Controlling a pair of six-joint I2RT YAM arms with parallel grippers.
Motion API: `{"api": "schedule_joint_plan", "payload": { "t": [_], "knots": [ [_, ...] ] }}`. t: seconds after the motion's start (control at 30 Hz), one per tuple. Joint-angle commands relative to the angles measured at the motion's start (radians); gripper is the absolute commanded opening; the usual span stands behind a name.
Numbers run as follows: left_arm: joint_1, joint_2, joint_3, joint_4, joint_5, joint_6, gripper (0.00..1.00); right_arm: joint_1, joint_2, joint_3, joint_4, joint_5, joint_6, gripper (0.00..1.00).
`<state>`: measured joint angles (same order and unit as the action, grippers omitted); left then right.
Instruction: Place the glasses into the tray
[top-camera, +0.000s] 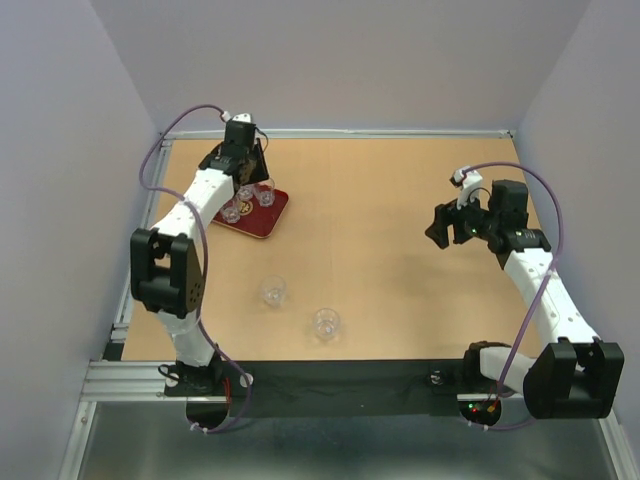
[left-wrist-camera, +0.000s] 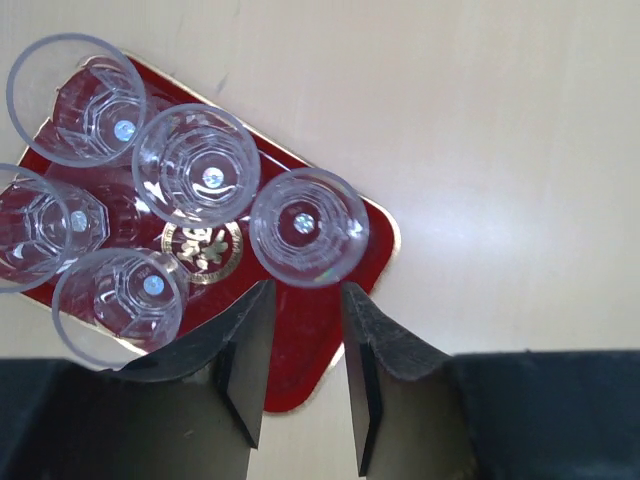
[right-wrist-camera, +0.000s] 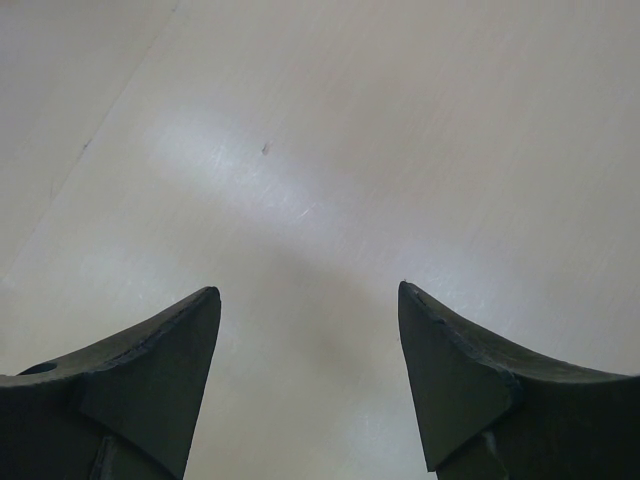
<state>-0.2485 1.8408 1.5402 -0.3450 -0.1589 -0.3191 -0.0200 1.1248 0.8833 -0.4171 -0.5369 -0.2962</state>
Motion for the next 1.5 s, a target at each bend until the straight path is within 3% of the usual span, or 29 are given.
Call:
{"api": "schedule_joint_plan", "payload": {
  "t": [0.0,0.2,0.43,0.6,1.03,1.47],
  "knots": [
    [0.003,-0.213,-0.084,0.04,0.184,0.093,0.44,-0.009,-0.033,-0.026,0.046,-0.028,-0.011,0.77],
    [0.003,-0.581,-0.403,0.142,0.314,0.042,0.62,-0.011,-0.033,-0.027,0.047,-0.037,-0.015,0.77],
    [0.003,-0.885,-0.73,0.147,0.387,-0.153,0.65,-0.012,-0.03,-0.029,0.047,-0.038,-0.017,0.77],
    [0.003,-1.031,-0.851,0.063,0.369,-0.316,0.64,-0.012,-0.025,-0.029,0.047,-0.041,-0.017,0.77],
    [0.003,-1.054,-0.931,-0.207,0.295,-0.433,0.59,-0.012,-0.017,-0.029,0.046,-0.035,-0.018,0.77],
    [-0.001,-0.966,-1.006,-0.127,0.36,-0.44,0.55,-0.012,-0.016,-0.029,0.047,-0.028,-0.02,0.77]
  ]
}}
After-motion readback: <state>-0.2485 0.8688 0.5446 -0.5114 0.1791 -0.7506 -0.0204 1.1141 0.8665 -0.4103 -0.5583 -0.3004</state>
